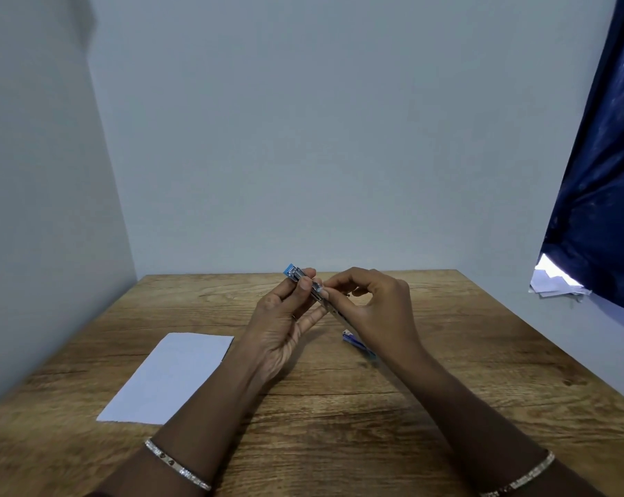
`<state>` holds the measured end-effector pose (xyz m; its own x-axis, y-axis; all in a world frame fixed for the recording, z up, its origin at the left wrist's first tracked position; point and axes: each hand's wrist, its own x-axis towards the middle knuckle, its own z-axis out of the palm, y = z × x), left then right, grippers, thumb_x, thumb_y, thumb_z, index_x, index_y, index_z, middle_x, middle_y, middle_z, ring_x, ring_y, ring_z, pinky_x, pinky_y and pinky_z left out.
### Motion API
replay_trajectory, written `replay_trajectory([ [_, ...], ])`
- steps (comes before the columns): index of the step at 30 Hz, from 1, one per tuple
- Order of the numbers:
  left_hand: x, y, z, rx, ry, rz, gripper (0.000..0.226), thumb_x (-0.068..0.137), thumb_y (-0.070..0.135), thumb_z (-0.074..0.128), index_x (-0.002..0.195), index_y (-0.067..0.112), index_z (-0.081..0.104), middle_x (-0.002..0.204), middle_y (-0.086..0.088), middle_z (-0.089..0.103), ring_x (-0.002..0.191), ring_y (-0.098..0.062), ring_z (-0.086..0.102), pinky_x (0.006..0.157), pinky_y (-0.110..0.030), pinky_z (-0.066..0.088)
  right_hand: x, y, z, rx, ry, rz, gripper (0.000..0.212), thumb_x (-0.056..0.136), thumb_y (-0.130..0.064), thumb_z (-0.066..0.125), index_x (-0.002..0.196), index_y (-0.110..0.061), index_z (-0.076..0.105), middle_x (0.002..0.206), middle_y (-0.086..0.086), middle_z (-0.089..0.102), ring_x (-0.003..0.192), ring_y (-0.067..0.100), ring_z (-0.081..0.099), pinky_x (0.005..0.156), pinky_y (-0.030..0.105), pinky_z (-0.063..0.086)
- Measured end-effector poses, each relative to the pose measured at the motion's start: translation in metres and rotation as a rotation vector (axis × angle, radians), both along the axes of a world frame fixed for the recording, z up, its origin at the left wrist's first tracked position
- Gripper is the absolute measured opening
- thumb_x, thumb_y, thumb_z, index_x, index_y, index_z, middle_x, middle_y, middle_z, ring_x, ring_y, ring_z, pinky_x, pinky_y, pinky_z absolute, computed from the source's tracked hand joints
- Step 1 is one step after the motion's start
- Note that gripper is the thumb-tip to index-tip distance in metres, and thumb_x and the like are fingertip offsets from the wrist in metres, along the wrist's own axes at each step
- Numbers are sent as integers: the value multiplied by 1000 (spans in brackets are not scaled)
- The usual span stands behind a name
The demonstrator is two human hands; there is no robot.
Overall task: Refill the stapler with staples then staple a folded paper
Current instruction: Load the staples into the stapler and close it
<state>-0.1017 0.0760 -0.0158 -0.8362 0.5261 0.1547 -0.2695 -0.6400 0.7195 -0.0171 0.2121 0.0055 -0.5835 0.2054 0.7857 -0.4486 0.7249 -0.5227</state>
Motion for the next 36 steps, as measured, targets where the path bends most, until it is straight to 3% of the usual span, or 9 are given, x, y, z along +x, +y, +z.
replay_trajectory([
  [5, 1, 1, -1, 5, -9, 2, 15, 76, 11, 75, 88, 7, 83, 94, -14, 78, 93, -22, 77, 74, -39, 64, -1, -3, -3, -55, 28, 17, 8, 80, -16, 85, 87, -18, 81, 79, -15, 76, 77, -1, 71, 72, 12, 52],
  [9, 2, 2, -2, -19, -18, 16, 22, 74, 12, 76, 94, 4, 80, 106, -22, 76, 104, -31, 74, 76, -40, 64, -1, -4, -3, -55, 11, 28, 9, 80, -14, 85, 88, -15, 82, 79, -10, 78, 77, 3, 73, 74, 18, 57],
  [13, 4, 2, -2, -60, -33, 28, 31, 73, 13, 76, 102, 1, 74, 95, -15, 79, 88, -21, 78, 68, -34, 63, 0, 0, 1, -98, -97, 57, 12, 74, -17, 88, 85, -15, 83, 78, -9, 79, 75, 0, 73, 73, 17, 56],
  [18, 7, 4, -4, -93, -39, 30, 33, 76, 15, 77, 104, -2, 72, 96, -18, 78, 83, -19, 77, 70, -33, 63, 0, 1, 2, -145, -154, 73, 11, 73, -15, 89, 82, -17, 84, 72, -12, 77, 69, -2, 72, 65, 8, 50],
  [25, 8, 4, -5, -97, -114, -12, 36, 75, 12, 75, 106, -6, 66, 101, -25, 77, 92, -28, 78, 67, -34, 64, -4, -2, -3, -149, -230, 21, 8, 77, -20, 86, 85, -19, 84, 75, -6, 78, 69, 3, 71, 65, 19, 55],
  [30, 6, 3, -6, -102, -142, -1, 18, 92, 7, 64, 101, -8, 67, 98, -26, 77, 88, -29, 78, 65, -35, 64, -8, -2, -4, -114, -332, 36, 8, 87, -26, 77, 92, -24, 83, 84, -6, 75, 77, 6, 68, 67, 21, 48],
  [34, 3, 3, -9, -150, -146, 22, 23, 89, 11, 66, 102, -8, 70, 101, -23, 76, 89, -27, 76, 74, -37, 65, -5, 0, -3, -110, -391, 82, 21, 96, -32, 64, 78, -38, 74, 91, -4, 69, 88, 9, 64, 72, 29, 48],
  [36, 3, 3, -10, -153, -144, 14, 24, 81, 14, 70, 95, -5, 74, 97, -21, 77, 85, -25, 77, 71, -34, 65, -4, -2, -2, -96, -388, 92, 26, 98, -29, 58, 75, -35, 70, 91, 0, 66, 92, 14, 63, 80, 37, 49],
])
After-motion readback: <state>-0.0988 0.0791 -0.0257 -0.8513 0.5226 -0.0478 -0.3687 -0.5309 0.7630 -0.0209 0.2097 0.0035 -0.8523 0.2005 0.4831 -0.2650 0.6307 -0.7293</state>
